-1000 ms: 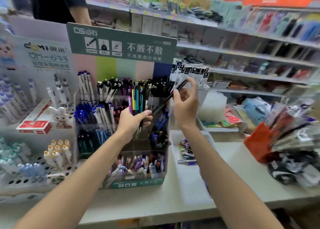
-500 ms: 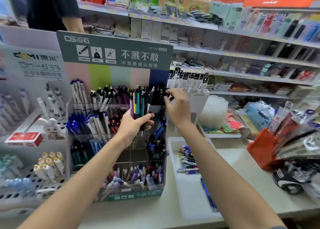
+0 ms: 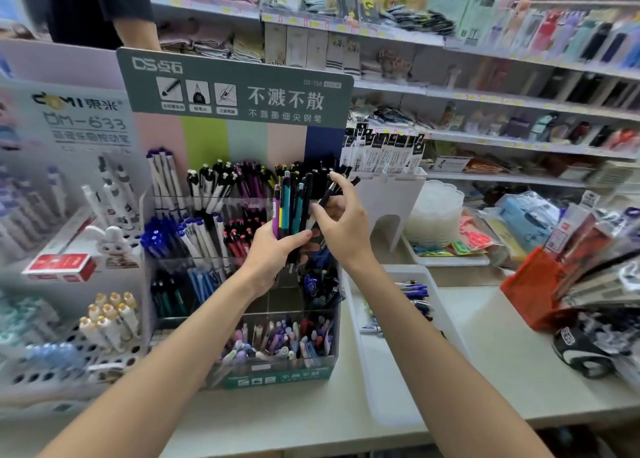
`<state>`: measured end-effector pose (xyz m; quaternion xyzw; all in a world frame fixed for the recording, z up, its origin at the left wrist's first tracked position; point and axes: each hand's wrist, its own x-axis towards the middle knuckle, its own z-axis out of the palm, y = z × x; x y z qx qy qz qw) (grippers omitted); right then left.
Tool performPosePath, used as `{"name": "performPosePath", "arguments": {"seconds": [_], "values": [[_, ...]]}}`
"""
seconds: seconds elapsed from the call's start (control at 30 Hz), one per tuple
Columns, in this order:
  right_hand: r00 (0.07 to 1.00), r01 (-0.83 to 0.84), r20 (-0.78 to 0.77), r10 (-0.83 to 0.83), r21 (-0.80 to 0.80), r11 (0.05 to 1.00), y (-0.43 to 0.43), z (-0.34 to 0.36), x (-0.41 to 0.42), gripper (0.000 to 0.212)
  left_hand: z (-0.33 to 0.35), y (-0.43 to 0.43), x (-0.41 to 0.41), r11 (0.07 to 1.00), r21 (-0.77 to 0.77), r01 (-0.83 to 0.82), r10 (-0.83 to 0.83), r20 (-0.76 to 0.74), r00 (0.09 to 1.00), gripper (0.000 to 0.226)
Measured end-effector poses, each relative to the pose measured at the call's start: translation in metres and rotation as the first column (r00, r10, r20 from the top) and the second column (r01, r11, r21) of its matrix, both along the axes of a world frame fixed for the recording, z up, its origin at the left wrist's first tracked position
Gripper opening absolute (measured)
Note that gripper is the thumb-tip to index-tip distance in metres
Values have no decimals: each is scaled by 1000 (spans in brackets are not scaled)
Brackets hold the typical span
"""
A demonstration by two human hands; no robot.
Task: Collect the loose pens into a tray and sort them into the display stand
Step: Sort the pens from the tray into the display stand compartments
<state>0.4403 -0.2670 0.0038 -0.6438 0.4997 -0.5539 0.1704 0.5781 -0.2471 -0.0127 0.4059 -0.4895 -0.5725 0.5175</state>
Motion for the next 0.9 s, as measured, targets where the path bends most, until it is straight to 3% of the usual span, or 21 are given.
{"name": "performPosePath", "arguments": {"seconds": [0.17, 0.23, 0.4, 0.53, 0.7, 0.9], "values": [[978, -33, 207, 25, 37, 999, 10, 4, 2, 35, -11, 7, 32, 993, 37, -110, 110, 16, 994, 15], [974, -84, 220, 61, 97, 992, 13, 3, 5, 31, -13, 11, 46, 985, 25, -171, 170, 24, 985, 7], [987, -120, -85, 139, 196, 973, 18, -4, 16, 25, -13, 14, 80, 946, -88, -312, 322, 148, 935, 6], [901, -183, -314, 298, 347, 920, 22, -5, 39, 11, -10, 15, 97, 921, -154, -359, 386, 212, 898, 12], [839, -275, -372, 397, 338, 900, 27, -4, 78, 52, -2, 13, 114, 922, -140, -362, 386, 220, 896, 13], [940, -272, -191, 284, 88, 958, 10, 27, 92, 82, 5, 11, 139, 950, -84, -300, 308, 123, 943, 13]]}}
